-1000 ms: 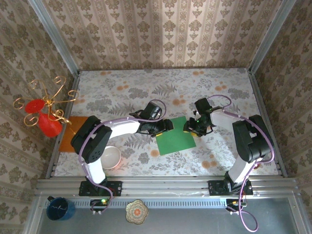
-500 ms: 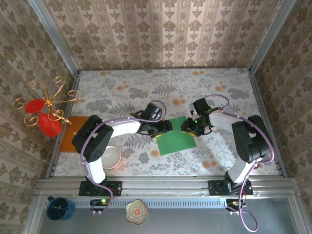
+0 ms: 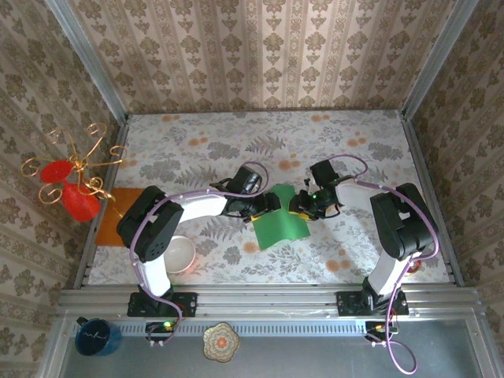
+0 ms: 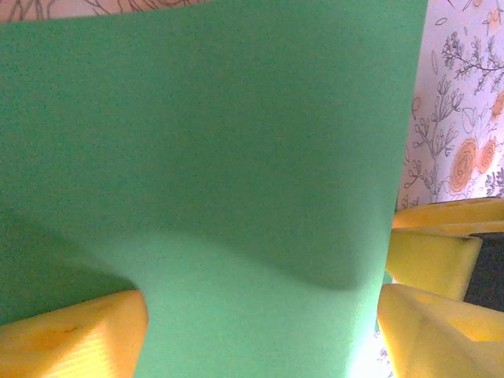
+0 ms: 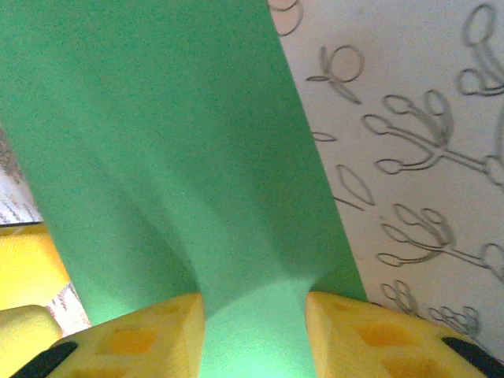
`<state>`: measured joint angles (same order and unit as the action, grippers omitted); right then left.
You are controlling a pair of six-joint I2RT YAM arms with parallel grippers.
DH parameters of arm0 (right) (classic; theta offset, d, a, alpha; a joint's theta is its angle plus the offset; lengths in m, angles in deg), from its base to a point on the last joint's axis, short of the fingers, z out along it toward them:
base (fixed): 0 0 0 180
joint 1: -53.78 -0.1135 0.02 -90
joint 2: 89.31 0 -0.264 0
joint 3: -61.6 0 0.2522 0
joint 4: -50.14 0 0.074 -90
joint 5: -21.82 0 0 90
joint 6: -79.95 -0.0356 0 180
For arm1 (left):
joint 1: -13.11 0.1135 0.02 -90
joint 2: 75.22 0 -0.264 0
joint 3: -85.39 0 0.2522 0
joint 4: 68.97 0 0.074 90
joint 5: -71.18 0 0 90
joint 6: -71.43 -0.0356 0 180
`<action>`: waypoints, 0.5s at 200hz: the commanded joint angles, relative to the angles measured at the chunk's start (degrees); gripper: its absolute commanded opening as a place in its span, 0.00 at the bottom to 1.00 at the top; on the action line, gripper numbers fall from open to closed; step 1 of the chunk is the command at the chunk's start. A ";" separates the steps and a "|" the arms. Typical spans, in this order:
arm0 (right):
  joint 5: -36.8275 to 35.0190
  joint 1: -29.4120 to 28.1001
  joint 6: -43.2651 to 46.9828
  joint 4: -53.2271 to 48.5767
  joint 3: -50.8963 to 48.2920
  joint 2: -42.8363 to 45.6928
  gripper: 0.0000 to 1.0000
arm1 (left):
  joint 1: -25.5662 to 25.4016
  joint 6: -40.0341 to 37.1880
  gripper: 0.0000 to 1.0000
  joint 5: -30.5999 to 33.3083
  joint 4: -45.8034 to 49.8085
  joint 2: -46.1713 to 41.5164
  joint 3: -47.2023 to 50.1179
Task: Fold a paper plane with a square sheet of paper (pick it up from the middle)
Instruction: First fold the square sheet of paper in half at the center of the table.
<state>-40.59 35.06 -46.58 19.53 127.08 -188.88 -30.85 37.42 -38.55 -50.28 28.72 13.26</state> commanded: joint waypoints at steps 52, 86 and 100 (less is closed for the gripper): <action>4.21 -3.59 -4.94 3.14 -2.59 -3.74 0.32 | 0.87 0.53 0.81 0.92 0.77 1.08 0.72; 4.84 -4.08 -5.48 4.51 -3.12 -3.60 0.30 | 0.84 0.36 0.83 0.87 1.12 1.26 0.45; 5.17 -4.11 -5.74 5.02 -3.31 -3.45 0.30 | 0.81 0.18 0.80 0.99 1.80 1.42 0.08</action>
<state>-35.91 31.63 -51.02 25.63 125.64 -190.69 -30.35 37.39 -38.55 -50.76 28.72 13.26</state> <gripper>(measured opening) 0.304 0.819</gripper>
